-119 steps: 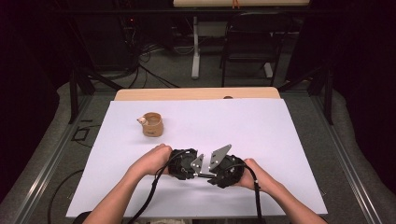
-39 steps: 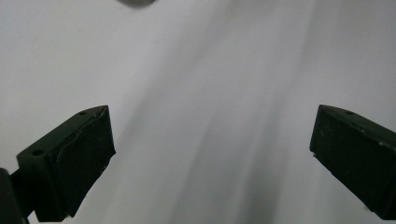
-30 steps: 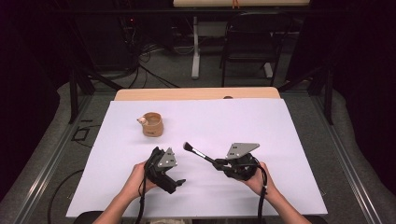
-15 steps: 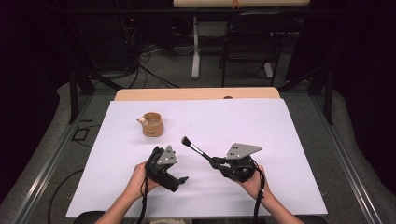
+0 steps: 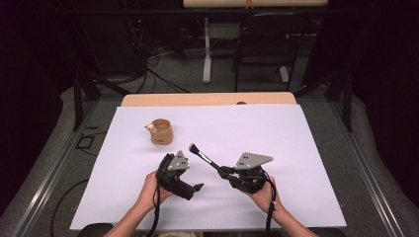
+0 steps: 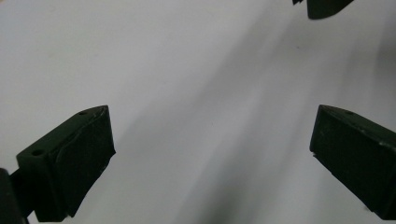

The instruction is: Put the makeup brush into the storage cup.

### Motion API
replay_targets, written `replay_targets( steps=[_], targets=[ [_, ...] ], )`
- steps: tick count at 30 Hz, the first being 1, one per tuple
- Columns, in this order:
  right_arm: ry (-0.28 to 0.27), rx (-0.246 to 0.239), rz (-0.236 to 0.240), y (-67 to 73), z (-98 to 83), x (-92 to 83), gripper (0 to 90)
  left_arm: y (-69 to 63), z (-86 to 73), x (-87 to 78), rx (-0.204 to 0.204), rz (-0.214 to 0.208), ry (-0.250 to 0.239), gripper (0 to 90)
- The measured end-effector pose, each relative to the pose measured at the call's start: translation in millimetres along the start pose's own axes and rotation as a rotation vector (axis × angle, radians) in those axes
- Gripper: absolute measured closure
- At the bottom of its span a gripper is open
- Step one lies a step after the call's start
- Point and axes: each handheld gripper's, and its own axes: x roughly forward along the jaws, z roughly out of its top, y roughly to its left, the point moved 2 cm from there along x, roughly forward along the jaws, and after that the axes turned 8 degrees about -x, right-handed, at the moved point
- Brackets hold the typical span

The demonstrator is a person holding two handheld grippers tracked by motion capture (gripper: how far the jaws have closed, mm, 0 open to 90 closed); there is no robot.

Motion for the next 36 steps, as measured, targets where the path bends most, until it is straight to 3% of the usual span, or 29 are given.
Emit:
replay_targets(
  steps=[8,15,21,28,36],
  targets=[
    [-0.008,0.015,-0.014,1.7,0.2,2.9,79.2,-1.0,6.3,-0.3,-0.085,-0.063,-0.054,0.0],
    [-0.018,0.021,-0.031,3.9,0.9,5.9,79.2,-1.7,12.1,-0.3,-0.139,-0.083,-0.100,0.1],
    [-0.025,0.021,-0.040,6.5,1.5,8.7,79.2,-4.1,17.6,-2.2,-0.136,-0.082,-0.142,5.8],
    [-0.028,0.019,-0.040,9.5,1.6,12.0,79.2,-4.9,19.0,-2.4,-0.136,-0.083,-0.154,14.6],
    [-0.031,0.019,-0.035,9.8,1.5,12.3,79.2,-3.0,19.1,-3.6,-0.150,-0.081,-0.165,15.7]
  ],
)
